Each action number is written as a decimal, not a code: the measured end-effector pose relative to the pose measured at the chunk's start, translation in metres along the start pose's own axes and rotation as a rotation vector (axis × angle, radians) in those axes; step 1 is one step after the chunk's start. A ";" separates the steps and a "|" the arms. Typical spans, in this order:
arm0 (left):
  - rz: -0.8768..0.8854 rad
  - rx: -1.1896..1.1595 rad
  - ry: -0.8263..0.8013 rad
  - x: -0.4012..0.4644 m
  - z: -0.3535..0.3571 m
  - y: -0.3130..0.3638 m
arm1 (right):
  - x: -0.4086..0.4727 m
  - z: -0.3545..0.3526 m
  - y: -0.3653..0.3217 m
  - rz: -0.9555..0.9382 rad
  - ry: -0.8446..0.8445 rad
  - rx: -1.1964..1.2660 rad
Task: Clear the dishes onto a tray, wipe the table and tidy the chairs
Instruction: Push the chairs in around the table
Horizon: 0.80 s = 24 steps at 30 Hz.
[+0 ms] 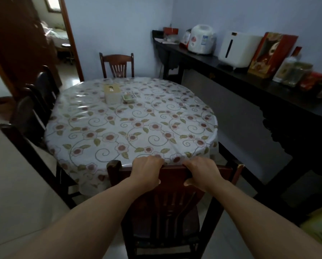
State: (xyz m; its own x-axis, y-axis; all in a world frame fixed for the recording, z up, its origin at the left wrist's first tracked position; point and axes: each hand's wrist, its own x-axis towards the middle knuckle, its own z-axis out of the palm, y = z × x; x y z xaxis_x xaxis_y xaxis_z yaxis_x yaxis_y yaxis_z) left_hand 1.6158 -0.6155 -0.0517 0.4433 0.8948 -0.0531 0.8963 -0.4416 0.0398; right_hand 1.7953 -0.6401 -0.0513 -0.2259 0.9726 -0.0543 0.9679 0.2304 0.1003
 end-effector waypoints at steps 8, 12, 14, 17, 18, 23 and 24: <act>-0.017 0.011 0.001 0.043 0.030 0.033 | 0.024 0.029 0.054 -0.092 0.025 -0.057; 0.025 -0.003 0.018 0.056 0.044 0.034 | 0.036 0.044 0.063 -0.115 -0.018 -0.068; 0.017 -0.001 0.030 0.064 0.045 0.034 | 0.044 0.045 0.070 -0.128 -0.016 -0.054; -0.011 0.017 0.042 0.068 0.042 0.032 | 0.051 0.044 0.075 -0.165 0.028 -0.044; -0.020 0.020 0.045 0.068 0.043 0.031 | 0.052 0.045 0.076 -0.180 0.035 -0.046; -0.077 -0.009 0.094 0.057 0.051 0.043 | 0.052 0.054 0.091 -0.331 0.048 0.022; -0.096 -0.008 0.088 0.054 0.052 0.047 | 0.050 0.055 0.094 -0.349 0.041 0.043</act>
State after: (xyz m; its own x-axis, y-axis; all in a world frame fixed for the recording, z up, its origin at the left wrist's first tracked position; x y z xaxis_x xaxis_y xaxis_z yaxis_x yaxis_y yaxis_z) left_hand 1.6823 -0.5909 -0.1049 0.3520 0.9355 0.0310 0.9344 -0.3532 0.0468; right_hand 1.8812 -0.5712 -0.0989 -0.5473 0.8361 -0.0379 0.8352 0.5485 0.0403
